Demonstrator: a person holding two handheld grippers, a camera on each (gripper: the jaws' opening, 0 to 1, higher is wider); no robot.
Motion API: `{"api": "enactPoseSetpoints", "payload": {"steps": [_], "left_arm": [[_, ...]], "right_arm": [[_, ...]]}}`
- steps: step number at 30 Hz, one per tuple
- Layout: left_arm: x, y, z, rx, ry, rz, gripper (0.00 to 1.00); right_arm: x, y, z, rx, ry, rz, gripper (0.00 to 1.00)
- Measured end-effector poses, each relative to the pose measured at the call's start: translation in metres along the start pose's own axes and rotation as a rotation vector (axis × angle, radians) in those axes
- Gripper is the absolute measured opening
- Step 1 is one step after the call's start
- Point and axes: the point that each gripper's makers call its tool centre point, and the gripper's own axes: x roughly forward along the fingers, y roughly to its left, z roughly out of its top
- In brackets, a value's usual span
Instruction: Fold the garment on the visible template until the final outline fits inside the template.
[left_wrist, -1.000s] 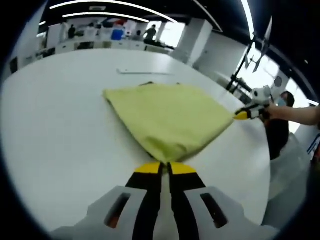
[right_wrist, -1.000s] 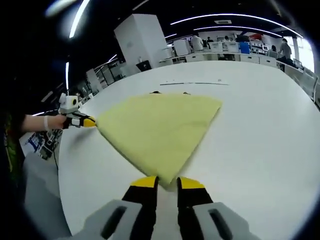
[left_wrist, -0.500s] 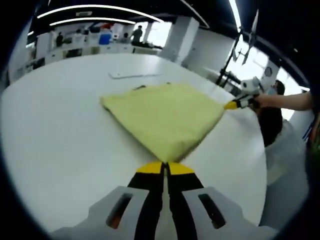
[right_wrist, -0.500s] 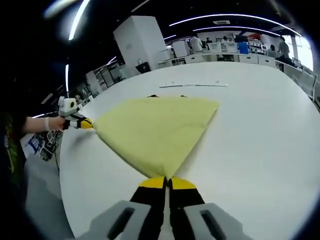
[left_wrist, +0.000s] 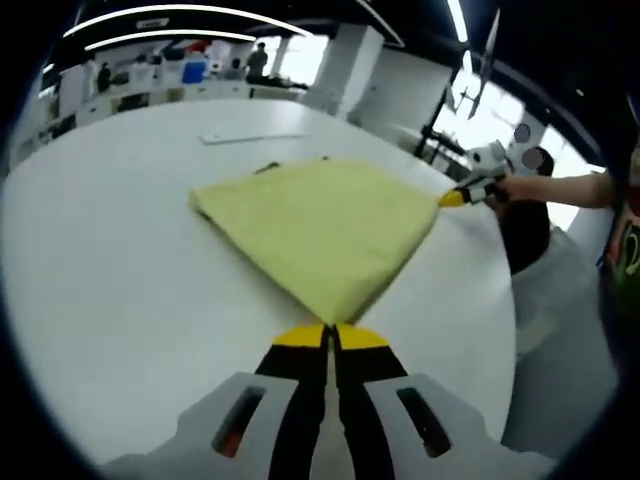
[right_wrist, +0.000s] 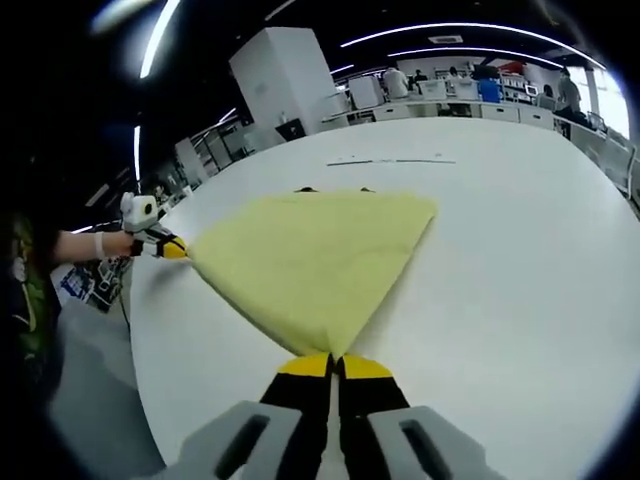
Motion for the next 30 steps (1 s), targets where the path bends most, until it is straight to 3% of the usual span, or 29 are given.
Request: {"api": "enactPoseSetpoints", "payload": {"steps": [12, 30], "left_arm": [[-0.009, -0.027, -0.019, -0.031, 0.007, -0.031, 0.0], [-0.005, -0.027, -0.026, -0.056, 0.022, -0.03, 0.0]], "right_arm": [[-0.02, 0.014, -0.029, 0.029, 0.015, 0.02, 0.0], [-0.019, 0.01, -0.031, 0.001, 0.02, 0.025, 0.0]]}}
